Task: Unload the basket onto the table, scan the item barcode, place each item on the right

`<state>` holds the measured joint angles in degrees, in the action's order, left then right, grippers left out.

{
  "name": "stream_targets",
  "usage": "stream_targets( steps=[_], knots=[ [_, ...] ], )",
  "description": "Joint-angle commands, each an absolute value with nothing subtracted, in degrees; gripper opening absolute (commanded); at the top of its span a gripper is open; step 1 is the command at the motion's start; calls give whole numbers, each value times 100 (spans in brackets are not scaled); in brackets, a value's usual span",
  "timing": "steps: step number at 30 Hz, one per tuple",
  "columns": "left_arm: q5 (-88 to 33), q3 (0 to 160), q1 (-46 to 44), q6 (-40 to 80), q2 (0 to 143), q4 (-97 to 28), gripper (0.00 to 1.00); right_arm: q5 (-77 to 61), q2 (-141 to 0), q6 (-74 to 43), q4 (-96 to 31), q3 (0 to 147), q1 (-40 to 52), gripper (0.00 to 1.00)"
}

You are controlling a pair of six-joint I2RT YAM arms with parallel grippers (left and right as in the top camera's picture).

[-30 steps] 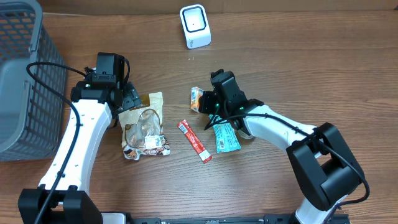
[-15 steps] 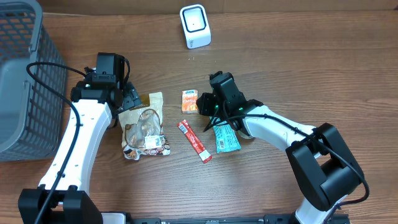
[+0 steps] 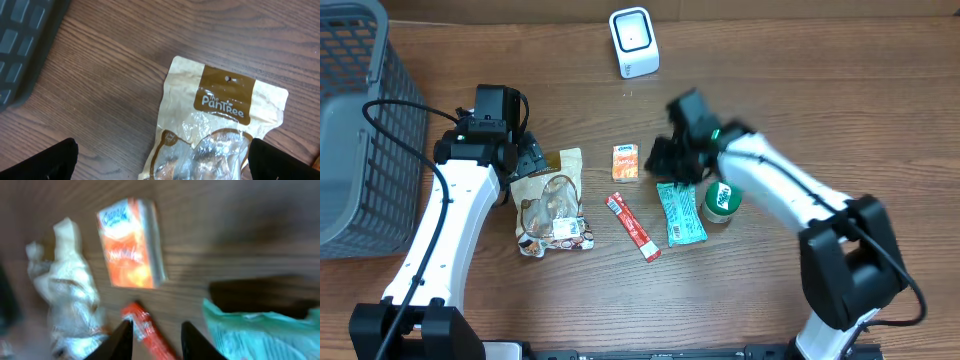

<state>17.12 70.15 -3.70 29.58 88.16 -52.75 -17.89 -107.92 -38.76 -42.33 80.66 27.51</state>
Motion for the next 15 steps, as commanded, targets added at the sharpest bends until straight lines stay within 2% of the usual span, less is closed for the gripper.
stream_targets(
  steps=[1,4,15],
  knots=[
    [1688,7113,-377,2915,8698,-5288,99,-1822,-10707,-3562,-4818,9067,2578,38],
    [1688,7113,-377,2915,8698,-5288,100,-1544,-10707,-3439,-5028,9266,2580,49],
    [1688,7113,-377,2915,8698,-5288,100,-1507,-11629,-2945,-4735,9260,2882,49]
  ],
)
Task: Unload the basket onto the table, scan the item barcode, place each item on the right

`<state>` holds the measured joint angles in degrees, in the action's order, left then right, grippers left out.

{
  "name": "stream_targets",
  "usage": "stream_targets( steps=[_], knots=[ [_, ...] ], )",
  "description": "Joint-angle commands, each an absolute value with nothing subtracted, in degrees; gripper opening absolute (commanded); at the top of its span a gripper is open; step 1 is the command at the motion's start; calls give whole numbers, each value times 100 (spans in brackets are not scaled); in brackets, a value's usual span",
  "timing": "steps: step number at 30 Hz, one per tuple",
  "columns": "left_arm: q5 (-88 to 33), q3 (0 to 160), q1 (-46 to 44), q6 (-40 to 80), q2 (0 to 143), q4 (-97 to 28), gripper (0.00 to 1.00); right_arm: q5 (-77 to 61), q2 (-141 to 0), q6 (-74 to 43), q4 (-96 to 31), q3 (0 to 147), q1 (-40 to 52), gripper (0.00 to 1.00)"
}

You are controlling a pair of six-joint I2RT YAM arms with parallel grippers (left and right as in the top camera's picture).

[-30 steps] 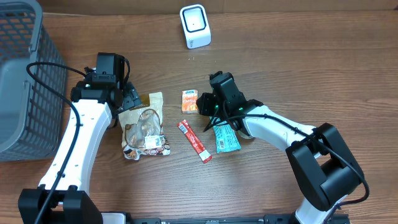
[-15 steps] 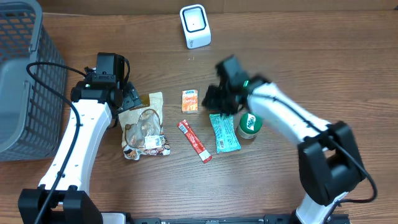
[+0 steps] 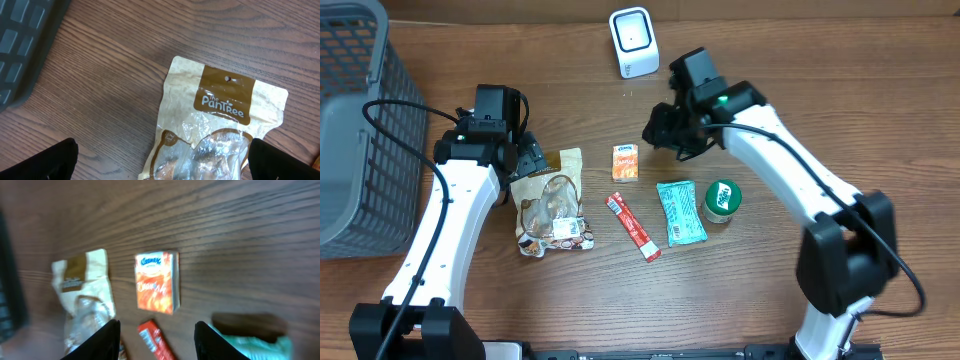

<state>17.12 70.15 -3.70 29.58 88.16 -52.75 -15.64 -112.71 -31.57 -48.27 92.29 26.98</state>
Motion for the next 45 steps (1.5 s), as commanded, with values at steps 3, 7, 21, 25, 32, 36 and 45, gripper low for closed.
stream_targets(
  steps=[3,7,21,25,32,36,45],
  knots=[
    [1688,7113,-377,2915,8698,-5288,100,-1507,-11952,-2947,-4536,9260,2967,48],
    [1688,7113,-377,2915,8698,-5288,100,-1509,-12250,-2945,-4418,9260,2974,47],
    [1688,7113,-377,2915,8698,-5288,100,-1503,-12433,-2947,-4058,9094,3011,35],
    [1688,7113,-377,2915,8698,-5288,99,-1507,-12433,-2950,-3850,8844,3017,35],
    [1688,7113,-377,2915,8698,-5288,100,-1505,-12433,-2950,-3400,8490,3098,29],
    [1688,7113,-377,2915,8698,-5288,99,-1505,-12433,-2950,-3328,8442,3111,27],
    [1688,7113,-377,2915,8698,-5288,100,-1509,-12433,-2952,-3326,8442,3111,18]
  ],
)
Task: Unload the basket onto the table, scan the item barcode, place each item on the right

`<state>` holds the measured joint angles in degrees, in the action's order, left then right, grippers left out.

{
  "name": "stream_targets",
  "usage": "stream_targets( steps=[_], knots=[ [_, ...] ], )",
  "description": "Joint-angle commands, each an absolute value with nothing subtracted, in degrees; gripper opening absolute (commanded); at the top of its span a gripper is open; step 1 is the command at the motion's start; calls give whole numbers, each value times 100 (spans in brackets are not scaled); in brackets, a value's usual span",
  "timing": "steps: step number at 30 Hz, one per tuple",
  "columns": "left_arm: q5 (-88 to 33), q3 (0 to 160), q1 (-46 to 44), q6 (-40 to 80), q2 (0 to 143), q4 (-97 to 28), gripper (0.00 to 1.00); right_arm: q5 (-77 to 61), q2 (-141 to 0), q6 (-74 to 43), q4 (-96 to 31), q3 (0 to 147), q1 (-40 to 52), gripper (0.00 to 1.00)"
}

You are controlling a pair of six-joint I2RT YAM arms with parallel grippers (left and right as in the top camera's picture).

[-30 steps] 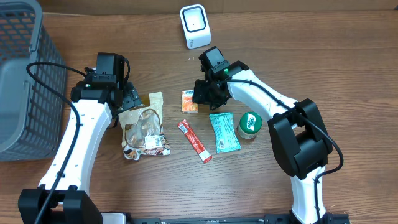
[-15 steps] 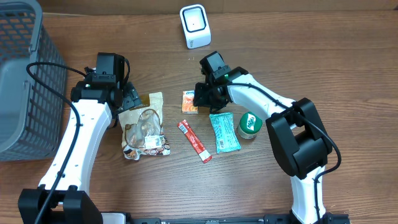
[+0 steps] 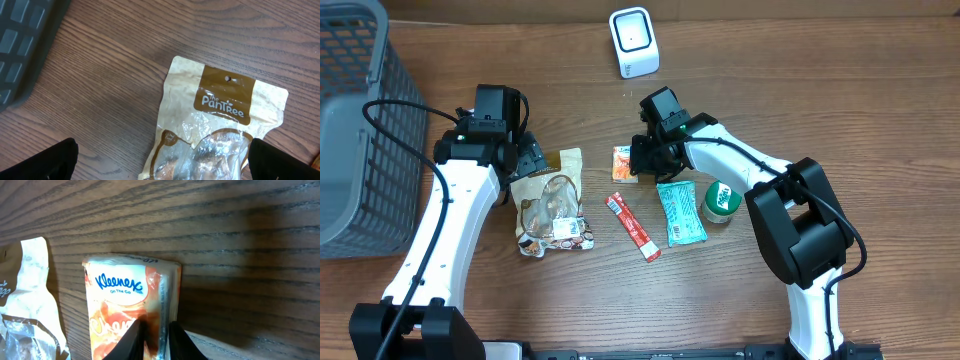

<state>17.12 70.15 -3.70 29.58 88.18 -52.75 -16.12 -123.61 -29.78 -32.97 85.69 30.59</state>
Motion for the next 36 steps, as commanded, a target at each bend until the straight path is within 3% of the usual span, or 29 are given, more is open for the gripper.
stream_targets(
  steps=[1,12,15,22,36],
  knots=[
    [1688,7113,-377,2915,8698,-5288,100,-1509,-12433,-2952,-3326,8442,3111,18],
    [1686,7113,-377,2915,8698,-5288,99,-1507,-12433,-2950,-3330,8431,3111,13],
    [1688,7113,-377,2915,8698,-5288,100,-1509,-12433,-2952,-3328,8433,3111,22],
    [1688,7113,-377,2915,8698,-5288,100,-1693,-12431,-2995,-3256,8440,3105,27],
    [1688,7113,-377,2915,8698,-5288,99,-2311,-12425,-2995,-3323,8683,2950,29]
  ],
)
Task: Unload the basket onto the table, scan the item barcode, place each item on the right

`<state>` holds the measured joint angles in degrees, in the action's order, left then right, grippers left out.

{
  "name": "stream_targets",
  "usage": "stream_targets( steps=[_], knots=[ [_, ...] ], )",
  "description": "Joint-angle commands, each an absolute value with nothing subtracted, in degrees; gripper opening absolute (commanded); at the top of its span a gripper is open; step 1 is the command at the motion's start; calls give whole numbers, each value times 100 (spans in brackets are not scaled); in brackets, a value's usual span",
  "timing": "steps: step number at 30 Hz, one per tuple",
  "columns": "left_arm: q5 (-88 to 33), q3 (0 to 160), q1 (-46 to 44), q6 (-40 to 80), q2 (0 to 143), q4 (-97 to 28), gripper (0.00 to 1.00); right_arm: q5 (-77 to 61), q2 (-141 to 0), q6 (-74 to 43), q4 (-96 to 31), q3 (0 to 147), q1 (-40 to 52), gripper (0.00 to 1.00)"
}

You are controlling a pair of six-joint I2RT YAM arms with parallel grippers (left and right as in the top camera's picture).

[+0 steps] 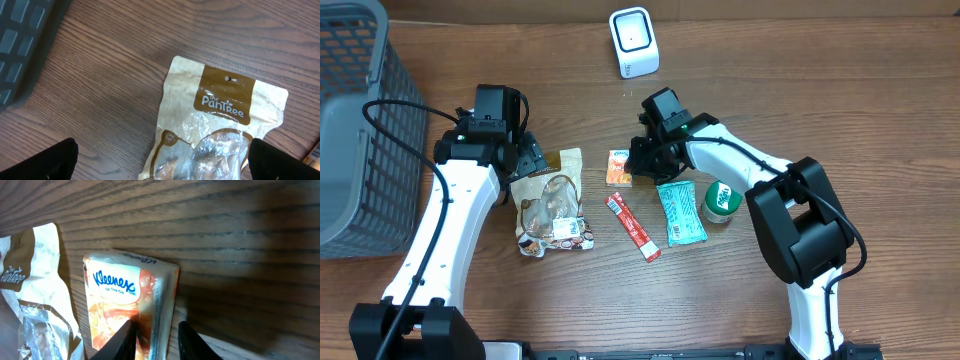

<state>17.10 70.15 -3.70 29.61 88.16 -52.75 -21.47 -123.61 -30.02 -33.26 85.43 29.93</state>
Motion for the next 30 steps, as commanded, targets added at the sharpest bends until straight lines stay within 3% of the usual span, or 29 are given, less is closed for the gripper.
stream_targets(
  steps=[1,17,28,30],
  knots=[
    [1686,7113,-377,2915,8698,-5288,100,-2373,-12420,-2995,-3326,8698,2947,29],
    [1688,7113,-377,2915,8698,-5288,100,-2510,-12422,-3162,-3350,8735,2917,38],
    [1688,7113,-377,2915,8698,-5288,100,-1894,-12433,-3166,-3205,8444,3159,35],
    [1686,7113,-377,2915,8698,-5288,100,-1793,-12433,-3166,-3166,8423,3203,28]
  ],
)
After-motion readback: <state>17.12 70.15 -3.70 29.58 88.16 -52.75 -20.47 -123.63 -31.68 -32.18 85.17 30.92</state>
